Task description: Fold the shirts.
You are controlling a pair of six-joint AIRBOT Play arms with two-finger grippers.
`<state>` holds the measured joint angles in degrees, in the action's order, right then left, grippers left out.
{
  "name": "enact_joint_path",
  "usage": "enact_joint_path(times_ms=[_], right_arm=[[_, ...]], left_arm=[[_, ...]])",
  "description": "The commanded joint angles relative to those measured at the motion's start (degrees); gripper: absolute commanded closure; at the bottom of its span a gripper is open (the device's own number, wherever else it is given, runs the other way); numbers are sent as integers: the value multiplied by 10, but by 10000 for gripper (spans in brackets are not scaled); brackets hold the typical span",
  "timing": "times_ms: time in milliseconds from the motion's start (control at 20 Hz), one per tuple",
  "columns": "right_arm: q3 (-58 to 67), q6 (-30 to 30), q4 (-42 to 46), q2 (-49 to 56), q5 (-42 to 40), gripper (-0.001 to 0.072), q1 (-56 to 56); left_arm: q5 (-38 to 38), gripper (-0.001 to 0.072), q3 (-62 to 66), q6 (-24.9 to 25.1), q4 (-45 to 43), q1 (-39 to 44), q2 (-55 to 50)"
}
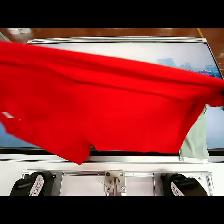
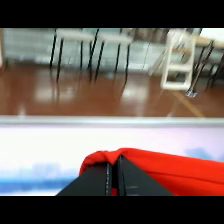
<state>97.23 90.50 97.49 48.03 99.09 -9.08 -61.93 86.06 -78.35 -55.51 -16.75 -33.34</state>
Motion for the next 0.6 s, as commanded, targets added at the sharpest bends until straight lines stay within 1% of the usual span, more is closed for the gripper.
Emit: enact_joint_path(times_ms=[0, 100, 200, 350, 450, 550], right_arm=[[-29, -8, 4, 108, 15, 644, 0], [-63, -7, 0, 187, -68, 644, 0], [-77, -5, -4, 283, -160, 644, 0], [-77, 9, -32, 416, -306, 644, 0], [-77, 41, -45, 471, -365, 635, 0], [-77, 66, -71, 504, -391, 636, 0]], left_arm=[[-39, 665, -57, -10, -72, -1, -37], [-33, 665, -109, -10, -102, -1, -74], [-11, 664, -155, -10, -122, -1, -127], [56, 664, -200, -10, -117, 0, -233], [76, 663, -202, -10, -102, 0, -311], [79, 663, -202, -10, -70, 0, -382]])
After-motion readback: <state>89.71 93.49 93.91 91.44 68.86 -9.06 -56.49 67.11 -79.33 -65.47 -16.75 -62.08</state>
